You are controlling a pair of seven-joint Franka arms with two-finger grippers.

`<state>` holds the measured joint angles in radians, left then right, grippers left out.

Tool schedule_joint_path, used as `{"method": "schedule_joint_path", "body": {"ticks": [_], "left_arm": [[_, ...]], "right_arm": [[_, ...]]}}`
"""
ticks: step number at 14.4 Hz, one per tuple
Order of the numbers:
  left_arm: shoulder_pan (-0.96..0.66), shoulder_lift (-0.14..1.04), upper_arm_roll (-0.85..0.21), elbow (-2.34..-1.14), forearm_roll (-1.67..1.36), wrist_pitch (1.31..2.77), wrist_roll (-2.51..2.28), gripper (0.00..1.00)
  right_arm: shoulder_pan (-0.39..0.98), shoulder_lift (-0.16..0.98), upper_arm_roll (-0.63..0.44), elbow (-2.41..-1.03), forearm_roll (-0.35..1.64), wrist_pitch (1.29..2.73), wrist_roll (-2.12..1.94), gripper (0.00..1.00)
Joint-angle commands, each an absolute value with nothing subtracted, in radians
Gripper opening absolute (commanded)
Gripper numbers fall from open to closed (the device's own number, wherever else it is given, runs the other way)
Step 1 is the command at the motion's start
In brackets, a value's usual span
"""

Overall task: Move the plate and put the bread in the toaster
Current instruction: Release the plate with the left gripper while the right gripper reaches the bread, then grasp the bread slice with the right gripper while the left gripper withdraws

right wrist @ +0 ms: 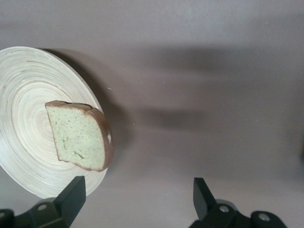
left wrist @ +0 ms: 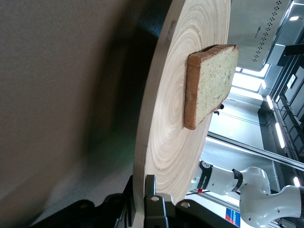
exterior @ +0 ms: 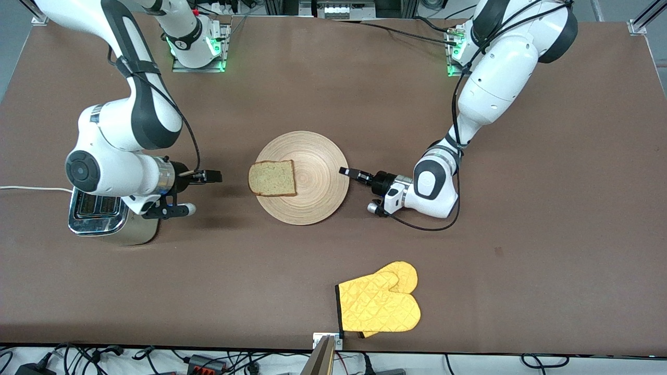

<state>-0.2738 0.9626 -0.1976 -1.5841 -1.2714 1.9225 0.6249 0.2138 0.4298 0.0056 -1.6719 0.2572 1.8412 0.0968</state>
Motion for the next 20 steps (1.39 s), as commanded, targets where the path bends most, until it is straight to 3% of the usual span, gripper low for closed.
{"method": "schedule_joint_path", "body": {"ticks": [1,3,4,10,12,13,16,20], "left_arm": [[-0.282,0.966,-0.186,-1.560,-1.296,1.916,0.634,0.21],[-0.273,0.965,-0.184,-1.560,-1.289,1.914,0.637,0.30],[-0.272,0.965,-0.183,-1.560,-1.278,1.914,0.635,0.41],[-0.155,0.953,-0.176,-1.560,-1.085,1.827,0.626,0.41],[-0.085,0.940,-0.178,-1.560,-1.020,1.761,0.626,0.41],[-0.051,0.936,-0.176,-1.559,-0.994,1.714,0.629,0.41],[0.035,0.890,-0.176,-1.554,-0.908,1.614,0.609,0.41],[0.091,0.832,-0.176,-1.451,-0.679,1.500,0.516,0.42]], "right_arm": [[0.258,0.452,0.003,-1.683,0.273,1.861,0.178,1.00],[0.267,0.469,0.003,-1.683,0.273,1.873,0.178,1.00],[0.268,0.475,0.003,-1.684,0.275,1.876,0.178,1.00],[0.290,0.551,0.003,-1.683,0.374,1.942,0.163,1.00],[0.294,0.564,0.003,-1.684,0.374,1.941,0.166,0.95],[0.298,0.577,0.003,-1.683,0.376,1.933,0.170,0.86],[0.311,0.595,0.003,-1.683,0.376,1.930,0.173,0.78],[0.331,0.607,0.003,-1.684,0.376,1.919,0.167,0.66]]}}
